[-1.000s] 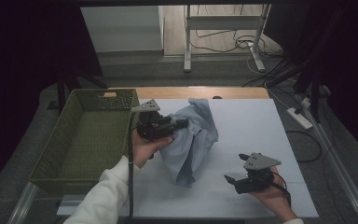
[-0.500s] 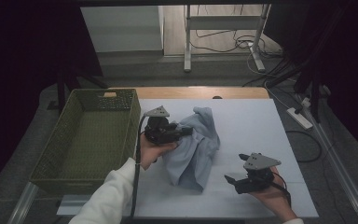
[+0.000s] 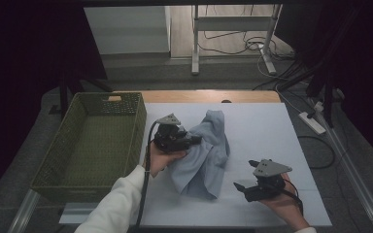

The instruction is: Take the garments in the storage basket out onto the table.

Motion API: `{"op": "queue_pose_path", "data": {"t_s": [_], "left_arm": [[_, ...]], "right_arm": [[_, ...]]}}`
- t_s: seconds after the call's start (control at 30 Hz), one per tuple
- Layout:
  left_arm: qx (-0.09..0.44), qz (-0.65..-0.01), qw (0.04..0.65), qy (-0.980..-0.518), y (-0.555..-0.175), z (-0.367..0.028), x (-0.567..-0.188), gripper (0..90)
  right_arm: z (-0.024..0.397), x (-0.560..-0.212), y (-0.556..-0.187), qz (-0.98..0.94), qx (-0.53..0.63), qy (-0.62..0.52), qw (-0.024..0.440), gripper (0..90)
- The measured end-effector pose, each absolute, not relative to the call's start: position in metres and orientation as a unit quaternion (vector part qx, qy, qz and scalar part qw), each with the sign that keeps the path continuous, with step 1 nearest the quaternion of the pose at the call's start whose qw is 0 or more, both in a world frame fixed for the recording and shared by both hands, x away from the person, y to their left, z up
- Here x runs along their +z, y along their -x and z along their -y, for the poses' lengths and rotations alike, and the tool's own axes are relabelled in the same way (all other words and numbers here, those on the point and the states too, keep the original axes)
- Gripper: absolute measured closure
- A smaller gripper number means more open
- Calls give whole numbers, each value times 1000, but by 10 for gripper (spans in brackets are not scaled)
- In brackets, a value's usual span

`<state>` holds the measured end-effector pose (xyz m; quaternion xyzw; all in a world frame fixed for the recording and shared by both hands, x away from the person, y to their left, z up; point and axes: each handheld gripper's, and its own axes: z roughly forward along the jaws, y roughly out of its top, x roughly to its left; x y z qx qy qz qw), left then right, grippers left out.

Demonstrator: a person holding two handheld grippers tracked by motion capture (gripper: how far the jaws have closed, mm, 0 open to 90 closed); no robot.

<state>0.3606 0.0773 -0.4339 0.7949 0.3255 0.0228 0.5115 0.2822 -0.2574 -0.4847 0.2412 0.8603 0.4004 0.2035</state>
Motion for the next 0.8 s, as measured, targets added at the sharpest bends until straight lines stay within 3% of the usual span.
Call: {"op": "queue_pose_path", "data": {"t_s": [0.23,0.4,0.8], "left_arm": [[25,-327,510,-796,-360,-77,-434,622],[43,-334,512,-790,-358,-78,-429,380],[61,-321,527,-784,-342,-94,-409,321]], "right_arm": [[258,-485,-282,-860,401,-242,204,88],[257,-485,-282,-860,401,-241,204,88],[257,-485,-282,-860,402,-240,203,88]]}}
